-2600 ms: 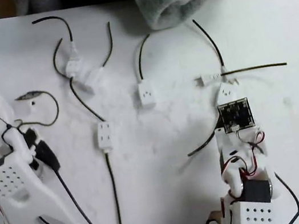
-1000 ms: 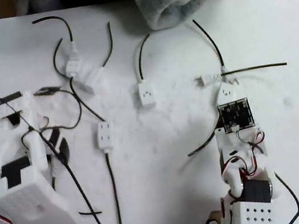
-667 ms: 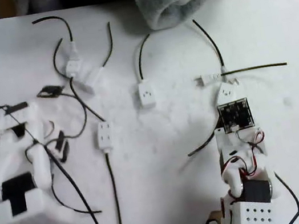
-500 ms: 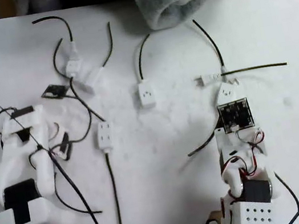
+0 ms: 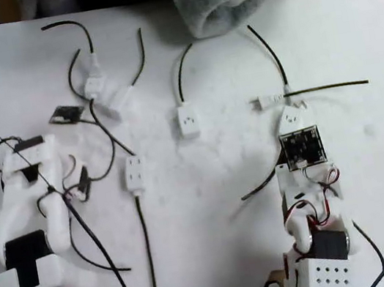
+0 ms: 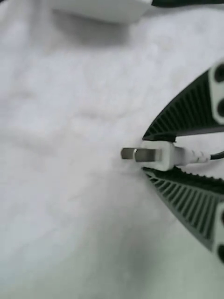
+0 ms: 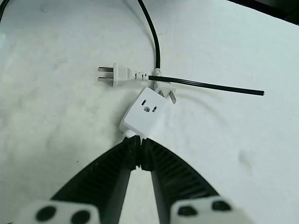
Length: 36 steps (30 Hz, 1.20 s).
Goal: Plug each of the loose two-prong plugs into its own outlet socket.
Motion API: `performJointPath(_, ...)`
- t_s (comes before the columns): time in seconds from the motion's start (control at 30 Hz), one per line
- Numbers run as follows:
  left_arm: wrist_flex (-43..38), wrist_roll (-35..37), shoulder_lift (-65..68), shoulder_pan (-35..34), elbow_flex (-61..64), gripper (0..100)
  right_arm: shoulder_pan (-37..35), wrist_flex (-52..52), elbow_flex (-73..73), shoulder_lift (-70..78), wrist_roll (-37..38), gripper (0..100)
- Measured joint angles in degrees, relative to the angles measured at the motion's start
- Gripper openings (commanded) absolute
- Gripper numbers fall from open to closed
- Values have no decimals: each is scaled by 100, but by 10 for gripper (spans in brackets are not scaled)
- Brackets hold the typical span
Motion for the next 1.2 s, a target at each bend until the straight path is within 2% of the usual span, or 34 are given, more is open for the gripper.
performJointPath(0.83, -26, 53, 0, -26, 9, 87, 0, 0, 0, 0, 0, 21)
performJointPath(1.0, -202, 53, -343, -35, 220, 91, 0, 0, 0, 0, 0, 21)
performJointPath(1.2, -659, -9, -1029, 9, 905, 205, 0, 0, 0, 0, 0, 21)
